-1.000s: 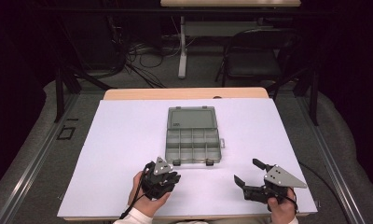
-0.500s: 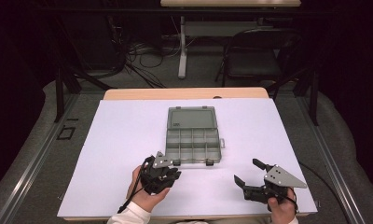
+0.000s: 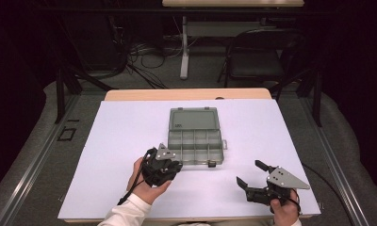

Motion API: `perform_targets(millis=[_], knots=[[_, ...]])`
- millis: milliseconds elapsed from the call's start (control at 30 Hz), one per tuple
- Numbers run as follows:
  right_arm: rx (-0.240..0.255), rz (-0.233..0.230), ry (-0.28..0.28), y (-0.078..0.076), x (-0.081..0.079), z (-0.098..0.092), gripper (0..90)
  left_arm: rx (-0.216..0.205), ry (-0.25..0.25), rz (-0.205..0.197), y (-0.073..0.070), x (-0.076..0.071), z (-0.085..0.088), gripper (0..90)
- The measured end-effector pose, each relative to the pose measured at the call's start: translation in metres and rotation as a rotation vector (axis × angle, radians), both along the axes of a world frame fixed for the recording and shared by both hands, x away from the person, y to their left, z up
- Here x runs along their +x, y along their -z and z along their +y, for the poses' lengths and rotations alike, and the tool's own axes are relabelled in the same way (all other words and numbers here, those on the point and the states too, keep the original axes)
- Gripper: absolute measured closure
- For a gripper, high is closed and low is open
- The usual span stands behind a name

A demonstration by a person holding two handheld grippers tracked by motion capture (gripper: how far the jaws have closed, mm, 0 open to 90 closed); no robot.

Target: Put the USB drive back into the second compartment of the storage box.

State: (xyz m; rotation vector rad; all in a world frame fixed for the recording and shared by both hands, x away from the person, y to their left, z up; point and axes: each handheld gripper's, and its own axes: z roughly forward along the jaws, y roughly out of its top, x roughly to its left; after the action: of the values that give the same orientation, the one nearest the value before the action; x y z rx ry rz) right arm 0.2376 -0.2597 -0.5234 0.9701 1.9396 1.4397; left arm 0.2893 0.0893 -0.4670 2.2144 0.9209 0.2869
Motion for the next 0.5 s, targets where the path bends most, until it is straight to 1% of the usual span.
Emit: perform_targets(millis=[200,500], knots=[[-0.001,0.002,0.0,0.0,0.0,0.0,11.2,0.0,-0.004,0.003,-0.004,0.008,0.0,79.4],[-0.001,0.002,-0.001,0.001,0.001,0.001,11.6,0.017,-0.003,-0.008,-0.011,0.018,-0.001,79.4]])
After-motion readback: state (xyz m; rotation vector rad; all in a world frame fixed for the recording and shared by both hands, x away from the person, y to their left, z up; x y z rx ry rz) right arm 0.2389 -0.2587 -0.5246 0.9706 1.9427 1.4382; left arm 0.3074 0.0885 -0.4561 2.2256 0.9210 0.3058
